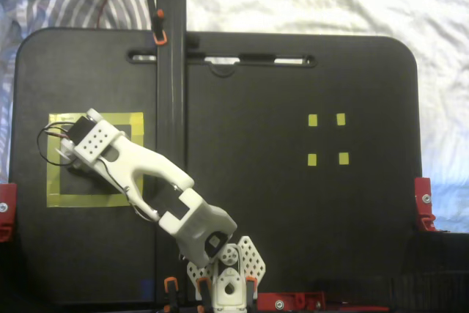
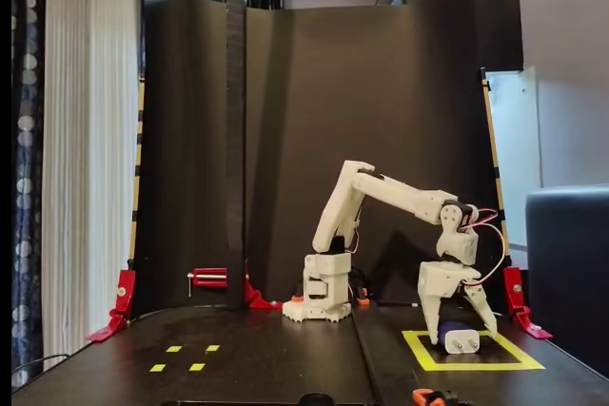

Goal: Grasp a block and put it in the designated area.

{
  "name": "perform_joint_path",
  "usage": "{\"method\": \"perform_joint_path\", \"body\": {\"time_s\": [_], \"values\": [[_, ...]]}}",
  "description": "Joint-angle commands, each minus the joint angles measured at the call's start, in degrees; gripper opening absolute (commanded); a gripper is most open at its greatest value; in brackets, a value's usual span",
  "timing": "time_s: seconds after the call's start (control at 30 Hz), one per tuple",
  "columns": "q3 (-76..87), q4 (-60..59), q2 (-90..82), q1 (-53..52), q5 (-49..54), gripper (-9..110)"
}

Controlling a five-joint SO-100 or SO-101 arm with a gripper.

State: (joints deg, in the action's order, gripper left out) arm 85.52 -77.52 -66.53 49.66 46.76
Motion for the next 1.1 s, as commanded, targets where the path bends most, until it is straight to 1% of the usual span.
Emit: {"method": "perform_joint_path", "body": {"time_s": [0.0,0.4,0.57,0.63,0.87,1.0,1.03,1.07], "values": [[-0.4,-1.8,-5.0,-0.7,0.4,41],[-0.6,-6.1,-17.1,-2.8,1.4,41],[-0.9,-6.3,-17.9,-3.3,1.5,41],[-1.0,-6.3,-17.9,-3.5,1.5,39],[-1.2,-6.1,-17.9,-3.9,1.5,18],[-1.4,-6.0,-18.2,-4.2,1.5,3],[-1.4,-6.0,-18.2,-4.2,1.5,0],[-1.4,-6.0,-18.3,-4.3,1.5,0]]}}
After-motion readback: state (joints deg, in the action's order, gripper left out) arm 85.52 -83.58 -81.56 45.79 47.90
